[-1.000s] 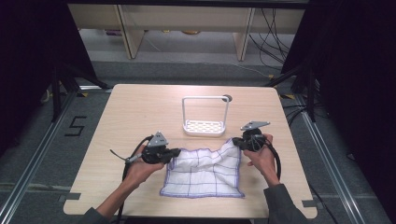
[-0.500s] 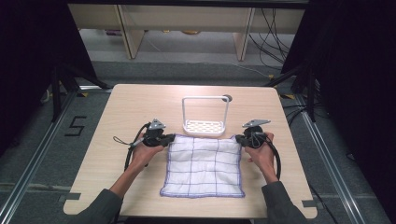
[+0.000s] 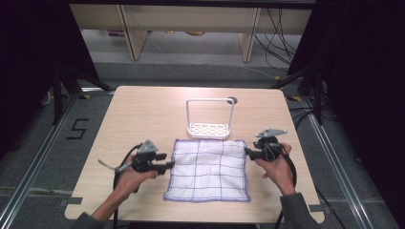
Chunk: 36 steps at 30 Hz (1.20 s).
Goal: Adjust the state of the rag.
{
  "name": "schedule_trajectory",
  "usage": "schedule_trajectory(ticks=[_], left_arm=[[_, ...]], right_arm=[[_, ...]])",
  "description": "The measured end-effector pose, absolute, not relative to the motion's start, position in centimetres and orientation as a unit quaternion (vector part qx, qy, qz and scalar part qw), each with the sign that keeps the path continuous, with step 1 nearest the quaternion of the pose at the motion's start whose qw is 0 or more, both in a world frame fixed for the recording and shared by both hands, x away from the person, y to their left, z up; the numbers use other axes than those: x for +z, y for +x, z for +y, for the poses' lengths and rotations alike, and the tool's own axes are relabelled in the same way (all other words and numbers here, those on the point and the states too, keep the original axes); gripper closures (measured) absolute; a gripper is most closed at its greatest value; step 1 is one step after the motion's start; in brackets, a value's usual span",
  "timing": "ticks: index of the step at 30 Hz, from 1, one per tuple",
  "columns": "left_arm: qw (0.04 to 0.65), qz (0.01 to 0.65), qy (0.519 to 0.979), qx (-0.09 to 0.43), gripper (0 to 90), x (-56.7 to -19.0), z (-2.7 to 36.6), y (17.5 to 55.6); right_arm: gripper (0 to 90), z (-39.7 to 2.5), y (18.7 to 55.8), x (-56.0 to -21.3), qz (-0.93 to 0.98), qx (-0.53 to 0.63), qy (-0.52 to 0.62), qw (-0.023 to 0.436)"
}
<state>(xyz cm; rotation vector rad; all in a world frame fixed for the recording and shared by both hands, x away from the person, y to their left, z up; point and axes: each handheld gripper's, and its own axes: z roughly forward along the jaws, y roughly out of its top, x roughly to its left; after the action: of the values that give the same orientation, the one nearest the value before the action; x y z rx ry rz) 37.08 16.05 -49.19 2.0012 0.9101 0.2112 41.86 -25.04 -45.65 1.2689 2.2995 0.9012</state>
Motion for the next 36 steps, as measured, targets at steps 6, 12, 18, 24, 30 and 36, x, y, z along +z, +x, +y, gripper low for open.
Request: schedule_trajectory(ticks=[6,12,18,24,30,36], left_arm=[[0.422,0.328,0.844,0.054,44.2,-50.5,15.4,32.1],[0.398,0.291,0.867,0.067,57.8,-50.9,15.1,30.9],[0.375,0.261,0.885,0.092,82.3,-51.2,14.9,31.1],[0.376,0.242,0.890,0.090,86.7,-51.2,14.5,30.2],[0.386,0.228,0.891,0.076,87.0,-50.9,13.9,28.8],[0.382,0.211,0.898,0.064,86.4,-50.8,13.8,28.0]], right_arm=[[46.9,-25.2,33.8,-46.0,0.818,0.370,0.429,0.098],[49.7,-24.5,29.9,-47.3,0.834,0.334,0.430,0.092],[76.4,-24.0,30.0,-49.0,0.860,0.298,0.408,0.074],[88.8,-24.4,29.4,-48.5,0.879,0.289,0.371,0.085],[88.8,-24.8,28.4,-48.0,0.875,0.293,0.375,0.085],[88.4,-25.3,27.4,-48.1,0.877,0.295,0.372,0.077]])
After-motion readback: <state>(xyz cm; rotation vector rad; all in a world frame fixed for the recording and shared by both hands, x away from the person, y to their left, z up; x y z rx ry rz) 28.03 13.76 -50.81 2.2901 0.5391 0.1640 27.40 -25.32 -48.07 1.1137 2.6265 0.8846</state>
